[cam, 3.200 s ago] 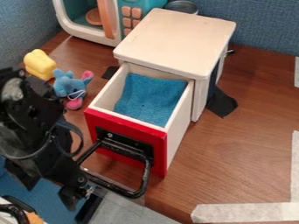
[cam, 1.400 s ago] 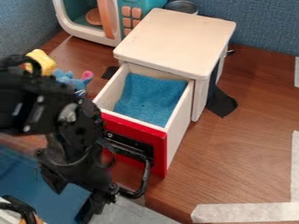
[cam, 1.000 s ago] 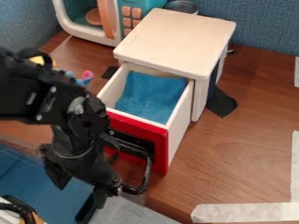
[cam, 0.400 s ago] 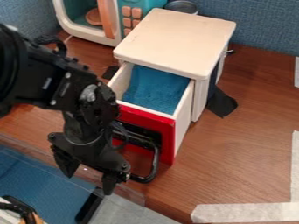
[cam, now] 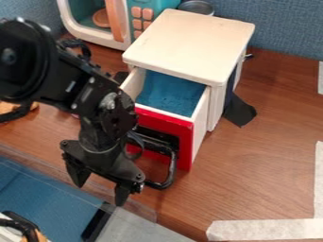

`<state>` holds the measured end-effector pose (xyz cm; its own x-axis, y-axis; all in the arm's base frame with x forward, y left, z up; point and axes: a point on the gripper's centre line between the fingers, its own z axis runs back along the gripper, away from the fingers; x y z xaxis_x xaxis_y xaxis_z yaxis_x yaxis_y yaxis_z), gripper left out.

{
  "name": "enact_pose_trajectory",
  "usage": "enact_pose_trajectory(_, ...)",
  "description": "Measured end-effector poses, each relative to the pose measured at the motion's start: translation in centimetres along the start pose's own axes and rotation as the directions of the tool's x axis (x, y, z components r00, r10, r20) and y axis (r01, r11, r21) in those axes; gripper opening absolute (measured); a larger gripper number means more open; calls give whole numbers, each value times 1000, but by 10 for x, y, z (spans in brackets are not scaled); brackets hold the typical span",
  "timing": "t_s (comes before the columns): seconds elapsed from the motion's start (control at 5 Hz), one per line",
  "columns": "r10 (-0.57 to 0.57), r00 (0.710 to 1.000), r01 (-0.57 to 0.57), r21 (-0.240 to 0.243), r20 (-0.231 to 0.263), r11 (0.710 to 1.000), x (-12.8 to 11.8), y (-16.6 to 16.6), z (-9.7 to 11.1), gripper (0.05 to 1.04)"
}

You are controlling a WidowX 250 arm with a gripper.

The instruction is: Closed the drawer

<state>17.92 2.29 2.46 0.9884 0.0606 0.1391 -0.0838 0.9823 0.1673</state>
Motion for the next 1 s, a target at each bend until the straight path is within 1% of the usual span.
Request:
enact_pose_trajectory(0.4, -3, 1000, 3, 16, 10, 1000, 14, 1, -4, 999)
enact_pose_trajectory(0.6, 22, 1000, -22, 17, 20, 1000, 26, 3, -3, 999)
enact_pose_trajectory(1.0, 53, 998, -54, 25, 19, 998, 43, 9, -7, 999)
